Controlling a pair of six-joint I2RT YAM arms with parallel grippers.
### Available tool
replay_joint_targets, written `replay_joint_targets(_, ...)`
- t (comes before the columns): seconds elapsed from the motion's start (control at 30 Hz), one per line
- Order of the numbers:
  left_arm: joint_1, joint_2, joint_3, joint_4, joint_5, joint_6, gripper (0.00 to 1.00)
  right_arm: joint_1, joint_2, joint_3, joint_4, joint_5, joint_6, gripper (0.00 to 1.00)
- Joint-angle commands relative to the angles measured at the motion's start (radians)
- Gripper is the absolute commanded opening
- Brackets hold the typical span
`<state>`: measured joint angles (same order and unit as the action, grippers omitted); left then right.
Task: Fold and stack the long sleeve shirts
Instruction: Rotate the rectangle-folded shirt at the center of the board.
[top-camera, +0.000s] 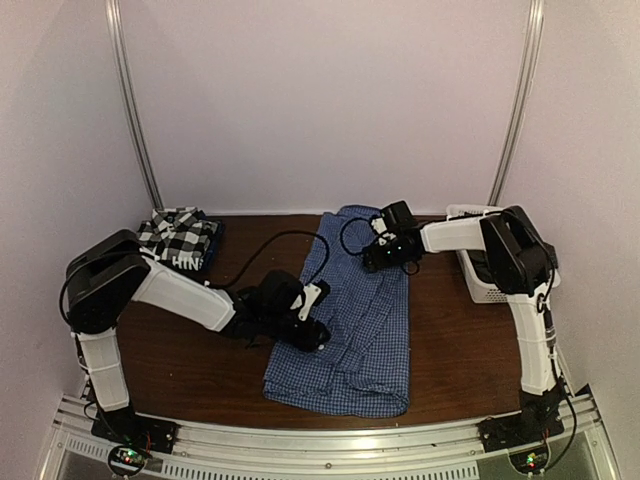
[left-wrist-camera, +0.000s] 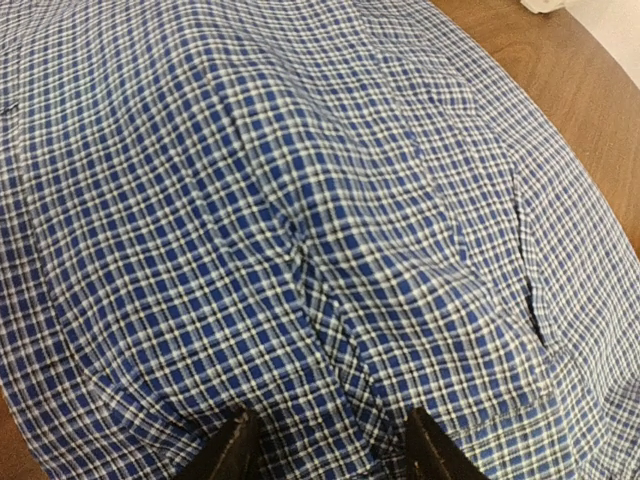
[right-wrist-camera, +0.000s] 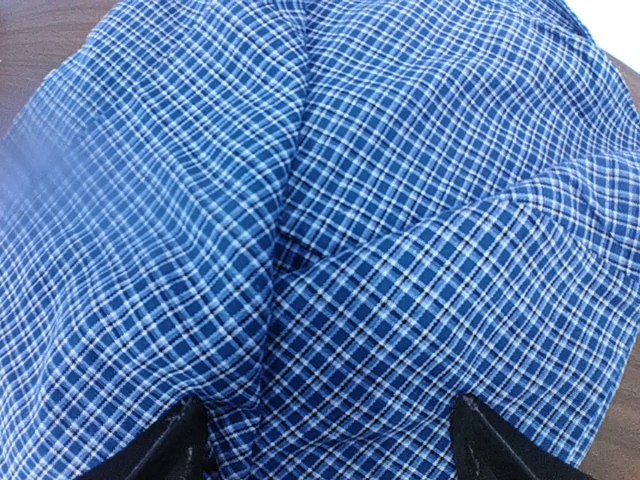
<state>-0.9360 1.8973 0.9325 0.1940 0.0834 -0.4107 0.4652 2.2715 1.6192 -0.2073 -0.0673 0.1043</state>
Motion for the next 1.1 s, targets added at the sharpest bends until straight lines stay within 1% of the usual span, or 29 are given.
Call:
replay_joint_targets(0.0, -0.043, 0.085, 0.065, -0.057, 0.065, 0.003, 0.51, -0.017, 0.060, 0.051, -0.133, 0.061, -0.066, 0.85)
replay_joint_targets(0.2, -0.062, 0.110, 0.126, -0.068, 0.047, 0.018, 0.52, -0.033, 0.054, 0.123, -0.183, 0.125, -0.091, 0.85)
replay_joint_targets(0.27, -0.063, 0.092, 0.131, -0.078, -0.008, 0.027, 0.55, -0.033, 0.019, 0.117, -0.188, 0.138, -0.091, 0.86)
replay_joint_targets(0.37, -0.063, 0.038, 0.115, -0.078, -0.104, 0.042, 0.59, -0.033, -0.067, 0.053, -0.161, 0.145, -0.091, 0.88)
replay_joint_targets(0.4, -0.063, 0.014, 0.106, -0.076, -0.135, 0.044, 0.60, -0.032, -0.102, 0.023, -0.152, 0.149, -0.087, 0.89)
replay_joint_targets(0.53, -0.063, -0.082, 0.062, -0.063, -0.242, 0.049, 0.75, -0.013, -0.263, -0.151, -0.092, 0.185, -0.057, 0.94)
replay_joint_targets(0.6, -0.062, -0.140, 0.038, -0.058, -0.269, 0.057, 0.82, 0.006, -0.352, -0.248, -0.059, 0.216, -0.044, 0.97)
replay_joint_targets(0.7, -0.062, -0.213, 0.000, -0.062, -0.292, 0.063, 0.86, 0.040, -0.487, -0.386, -0.031, 0.263, -0.022, 0.99)
replay_joint_targets(0.83, -0.062, -0.331, -0.068, -0.073, -0.346, 0.042, 0.90, 0.117, -0.701, -0.574, -0.004, 0.323, 0.011, 1.00)
replay_joint_targets(0.97, -0.061, -0.517, -0.217, -0.018, -0.446, -0.027, 0.97, 0.198, -0.893, -0.719, -0.011, 0.345, 0.052, 1.00)
replay_joint_targets(1.07, -0.059, -0.670, -0.307, 0.021, -0.493, -0.059, 0.98, 0.233, -1.032, -0.819, -0.025, 0.310, 0.095, 1.00)
